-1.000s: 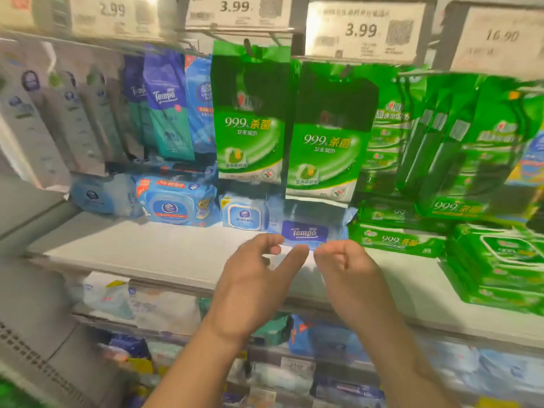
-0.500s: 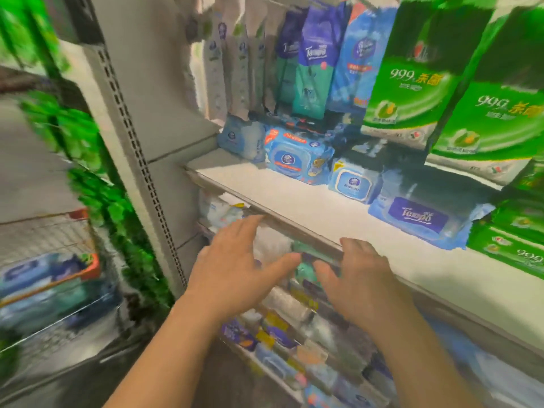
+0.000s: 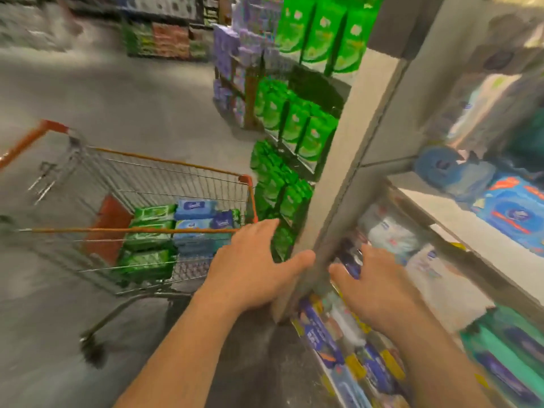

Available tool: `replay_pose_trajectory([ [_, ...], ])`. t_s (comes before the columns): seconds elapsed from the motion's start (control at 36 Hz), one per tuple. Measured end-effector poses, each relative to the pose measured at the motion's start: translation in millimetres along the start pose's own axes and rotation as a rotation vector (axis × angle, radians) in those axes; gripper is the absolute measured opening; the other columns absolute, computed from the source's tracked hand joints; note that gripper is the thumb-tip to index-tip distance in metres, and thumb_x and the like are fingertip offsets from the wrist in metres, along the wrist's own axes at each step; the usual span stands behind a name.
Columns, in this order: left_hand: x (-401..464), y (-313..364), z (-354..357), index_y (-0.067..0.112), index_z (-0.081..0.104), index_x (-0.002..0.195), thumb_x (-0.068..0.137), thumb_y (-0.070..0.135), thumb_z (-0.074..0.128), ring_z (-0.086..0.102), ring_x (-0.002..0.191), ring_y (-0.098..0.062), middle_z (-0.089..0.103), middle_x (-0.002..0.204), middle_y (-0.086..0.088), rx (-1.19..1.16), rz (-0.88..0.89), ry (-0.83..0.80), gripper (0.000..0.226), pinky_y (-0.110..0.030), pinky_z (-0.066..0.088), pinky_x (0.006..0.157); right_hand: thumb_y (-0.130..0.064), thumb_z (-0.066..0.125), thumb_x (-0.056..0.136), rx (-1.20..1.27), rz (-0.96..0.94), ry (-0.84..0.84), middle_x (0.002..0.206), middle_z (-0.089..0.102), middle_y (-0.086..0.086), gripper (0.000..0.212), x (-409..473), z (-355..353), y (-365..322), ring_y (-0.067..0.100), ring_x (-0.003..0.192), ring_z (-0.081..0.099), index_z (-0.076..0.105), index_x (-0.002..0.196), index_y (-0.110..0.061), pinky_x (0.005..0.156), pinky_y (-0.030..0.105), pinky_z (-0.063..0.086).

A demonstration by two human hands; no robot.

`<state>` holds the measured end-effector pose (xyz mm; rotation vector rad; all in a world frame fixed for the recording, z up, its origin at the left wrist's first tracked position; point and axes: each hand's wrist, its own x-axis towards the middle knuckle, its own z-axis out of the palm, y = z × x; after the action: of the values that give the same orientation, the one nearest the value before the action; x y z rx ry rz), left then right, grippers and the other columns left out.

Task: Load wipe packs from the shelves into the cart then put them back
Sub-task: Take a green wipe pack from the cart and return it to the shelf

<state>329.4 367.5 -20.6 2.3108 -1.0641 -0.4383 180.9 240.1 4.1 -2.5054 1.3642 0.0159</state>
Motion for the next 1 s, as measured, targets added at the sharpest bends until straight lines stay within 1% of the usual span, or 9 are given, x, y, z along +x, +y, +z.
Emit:
replay_pose_trajectory([
  [0.06,-1,-31,-18,0.037,0.020,0.159,0.079,0.090,0.042,0.020,0.153,-0.010,0.022,0.166,0.015,-0.004,-0.041,0.004,0.099,-0.046,0.030,0.121,-0.073,0.043,0.082,0.002,-0.057,-0.016,0.119,0.063,0.004,0.057,5,11,-34,0.028,0.114,0.057,0.055,0.105,-0.023,0.102,0.047,0.045],
  [0.19,-4,-92,-52,0.038,0.020,0.159,0.079,0.089,0.044,0.023,0.152,-0.013,0.022,0.167,0.013,-0.049,-0.155,0.027,0.098,-0.045,0.030,0.121,-0.059,0.055,0.093,0.013,-0.107,-0.095,0.147,0.049,0.013,0.070,10,29,-102,0.033,0.136,0.046,0.046,0.142,-0.010,0.116,0.049,0.034],
  [0.33,-5,-144,-83,0.042,0.016,0.159,0.077,0.089,0.045,0.022,0.154,-0.015,0.017,0.168,0.015,-0.146,-0.266,0.044,0.099,-0.046,0.027,0.123,-0.060,0.053,0.095,-0.047,-0.178,-0.139,0.132,0.057,0.011,0.062,19,46,-158,0.034,0.125,0.052,0.049,0.133,-0.012,0.110,0.045,0.040],
  [0.5,-5,-194,-105,0.040,0.021,0.159,0.076,0.086,0.048,0.026,0.152,-0.015,0.023,0.167,0.012,-0.245,-0.364,0.112,0.099,-0.047,0.029,0.122,-0.066,0.047,0.093,-0.077,-0.289,-0.165,0.148,0.049,0.009,0.075,42,69,-210,0.030,0.135,0.047,0.041,0.147,-0.014,0.114,0.049,0.037],
  [0.64,7,-230,-119,0.037,0.024,0.159,0.082,0.081,0.049,0.028,0.151,-0.015,0.026,0.166,0.010,-0.237,-0.443,0.145,0.092,-0.043,0.029,0.120,-0.054,0.049,0.099,-0.070,-0.363,-0.243,0.127,0.053,0.000,0.047,68,87,-249,0.028,0.130,0.048,0.050,0.134,-0.022,0.113,0.049,0.036],
  [0.75,30,-260,-128,0.040,0.027,0.158,0.079,0.085,0.047,0.037,0.146,-0.018,0.030,0.165,0.009,-0.228,-0.516,0.153,0.093,-0.046,0.034,0.118,-0.053,0.052,0.098,-0.021,-0.403,-0.260,0.140,0.053,0.008,0.055,95,105,-276,0.029,0.132,0.047,0.047,0.138,-0.015,0.113,0.046,0.037],
  [0.86,66,-283,-140,0.038,0.034,0.156,0.083,0.079,0.052,0.042,0.140,-0.011,0.037,0.158,0.016,-0.236,-0.532,0.162,0.086,-0.036,0.037,0.112,-0.071,0.042,0.080,0.025,-0.403,-0.277,0.112,0.063,-0.001,0.059,143,132,-301,0.026,0.103,0.060,0.055,0.117,-0.027,0.095,0.049,0.050],
  [0.94,102,-297,-149,0.049,0.045,0.139,0.090,0.068,0.056,0.049,0.118,0.006,0.046,0.136,0.026,-0.231,-0.545,0.142,0.054,-0.015,0.035,0.091,-0.054,0.053,0.095,0.055,-0.406,-0.336,0.131,0.057,0.004,0.052,179,146,-320,0.029,0.122,0.053,0.051,0.133,-0.019,0.105,0.043,0.044],
  [1.0,128,-308,-154,0.044,0.041,0.148,0.088,0.073,0.053,0.046,0.130,-0.003,0.043,0.150,0.020,-0.212,-0.552,0.125,0.067,-0.023,0.035,0.095,-0.049,0.054,0.098,0.048,-0.389,-0.366,0.143,0.050,0.010,0.058,204,155,-332,0.030,0.133,0.046,0.044,0.142,-0.013,0.107,0.042,0.041],
])
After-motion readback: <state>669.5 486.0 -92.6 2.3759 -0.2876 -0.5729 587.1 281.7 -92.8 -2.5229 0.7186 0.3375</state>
